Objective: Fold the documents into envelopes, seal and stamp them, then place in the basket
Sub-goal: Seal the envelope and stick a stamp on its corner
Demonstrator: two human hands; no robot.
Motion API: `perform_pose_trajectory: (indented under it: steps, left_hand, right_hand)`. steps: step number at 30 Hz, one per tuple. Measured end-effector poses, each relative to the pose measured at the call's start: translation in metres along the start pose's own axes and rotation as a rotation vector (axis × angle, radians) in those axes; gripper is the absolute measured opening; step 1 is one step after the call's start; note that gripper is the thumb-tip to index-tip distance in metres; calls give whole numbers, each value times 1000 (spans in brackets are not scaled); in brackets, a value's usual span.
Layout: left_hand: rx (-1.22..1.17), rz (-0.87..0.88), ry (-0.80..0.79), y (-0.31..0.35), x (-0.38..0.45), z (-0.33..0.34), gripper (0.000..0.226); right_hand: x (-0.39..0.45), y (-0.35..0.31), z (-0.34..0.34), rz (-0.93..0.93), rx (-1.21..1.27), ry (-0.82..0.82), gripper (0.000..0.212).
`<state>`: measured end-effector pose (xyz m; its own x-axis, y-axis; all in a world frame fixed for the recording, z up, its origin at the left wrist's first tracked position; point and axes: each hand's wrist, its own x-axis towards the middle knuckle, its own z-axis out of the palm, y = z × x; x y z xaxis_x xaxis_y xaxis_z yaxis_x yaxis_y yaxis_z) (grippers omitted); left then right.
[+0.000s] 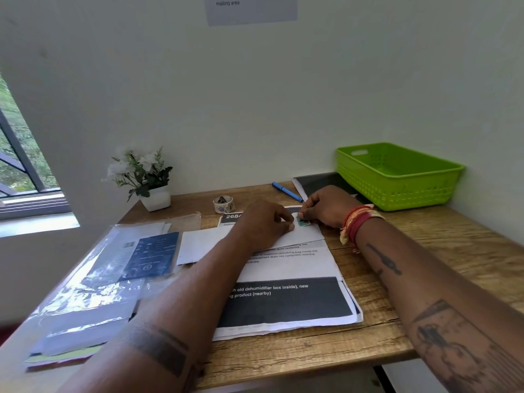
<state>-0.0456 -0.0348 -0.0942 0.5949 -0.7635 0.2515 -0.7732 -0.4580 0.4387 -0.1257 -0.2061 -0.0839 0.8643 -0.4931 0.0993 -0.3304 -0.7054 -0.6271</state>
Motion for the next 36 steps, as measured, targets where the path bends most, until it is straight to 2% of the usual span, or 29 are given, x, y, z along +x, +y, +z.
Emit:
perform_pose_trajectory:
  steps: [12, 20, 27, 31, 36]
  left_hand:
    - [32, 14, -9, 2, 0, -1, 24]
    - [64, 98, 1, 2, -1, 0, 20]
    - [177, 186, -58, 3, 2, 0, 32]
    - [194, 152, -45, 3, 3, 1, 34]
    - [250, 109, -51, 5, 5, 3, 41]
  right_hand:
    - [0, -4, 3, -4, -70, -1, 9]
    - [0, -14, 4, 8, -246, -26, 27]
    - [3, -17, 3, 107, -301, -16, 44]
    - [1, -17, 1, 98, -315, -7, 45]
    - [-7, -15, -10, 84, -333, -98, 41]
